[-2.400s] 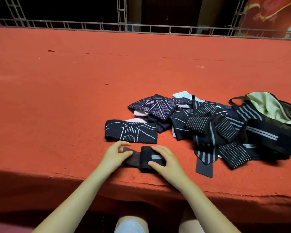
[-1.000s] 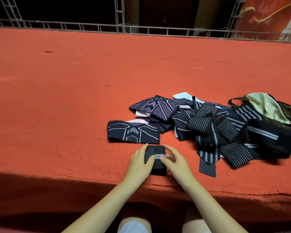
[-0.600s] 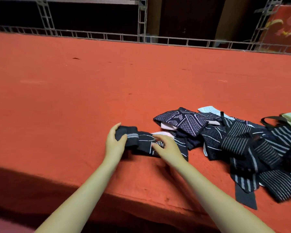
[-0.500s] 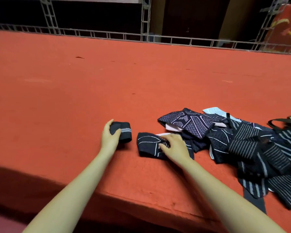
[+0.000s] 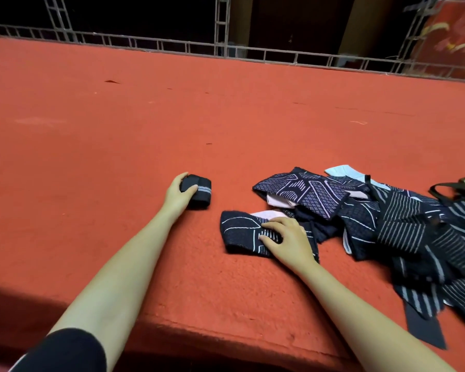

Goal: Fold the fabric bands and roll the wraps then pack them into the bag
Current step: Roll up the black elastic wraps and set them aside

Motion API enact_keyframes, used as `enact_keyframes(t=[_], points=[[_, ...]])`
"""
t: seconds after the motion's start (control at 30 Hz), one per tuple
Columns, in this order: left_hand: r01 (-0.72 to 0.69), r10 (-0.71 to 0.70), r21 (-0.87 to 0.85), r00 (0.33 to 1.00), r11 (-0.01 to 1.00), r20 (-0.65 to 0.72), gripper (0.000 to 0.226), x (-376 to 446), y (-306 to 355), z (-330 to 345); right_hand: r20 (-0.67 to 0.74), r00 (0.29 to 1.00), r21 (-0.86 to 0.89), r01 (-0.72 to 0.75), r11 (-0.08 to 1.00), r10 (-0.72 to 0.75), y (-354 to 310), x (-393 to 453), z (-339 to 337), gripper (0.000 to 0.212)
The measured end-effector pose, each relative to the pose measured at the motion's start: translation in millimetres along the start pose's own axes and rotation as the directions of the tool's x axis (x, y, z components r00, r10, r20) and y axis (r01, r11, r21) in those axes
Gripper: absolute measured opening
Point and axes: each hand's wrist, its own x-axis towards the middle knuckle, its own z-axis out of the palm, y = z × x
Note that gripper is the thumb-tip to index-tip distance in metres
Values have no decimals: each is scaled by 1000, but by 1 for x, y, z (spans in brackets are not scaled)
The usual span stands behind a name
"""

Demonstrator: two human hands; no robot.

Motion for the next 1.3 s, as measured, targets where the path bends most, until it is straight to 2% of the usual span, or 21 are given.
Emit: enact_keyframes(t=[0.1,0.23,0.43,0.57,0.7,0.8,0.9,0.97,1.03,1.17,1.3], points=[[47,-47,-15,999,999,-5,53,32,6,21,-7,1000,6,3,1000,-3,0,0,2,33],[87,-91,-107,995,990,-33,54,64,5,58,-20,1000,18,7,1000,-7,-1,1,2,47],[93,-98,-106,994,990,-42,57,108,5,95,-41,999,33,19,999,-17,4,1,4,42],[77,-76,17,995,997,-61,50,120,0,107,-53,998,39,20,999,-18,5,3,6,38],[100,-71,209,987,973,-141,63,104,10,103,-65,998,52,21,998,-17,6,2,7,30],[31,24,337,987,941,-158,59,75,28,94,-47,999,66,9,998,-6,5,2,4,29],[-163,180,350,984,922,-14,44,36,52,92,-14,1000,152,-8,988,10,1,-2,-2,26],[-300,275,304,953,904,125,37,7,69,99,-18,999,254,-39,966,45,0,-6,-15,24],[-381,320,218,909,898,268,34,-28,87,110,-92,992,277,-61,959,90,6,-9,-39,21],[-467,351,130,795,874,495,36,-94,116,145,-287,953,189,-46,981,100,33,-22,-114,20],[-487,342,95,726,868,597,35,-133,141,191,-413,902,134,-80,988,129,76,-45,-181,15]])
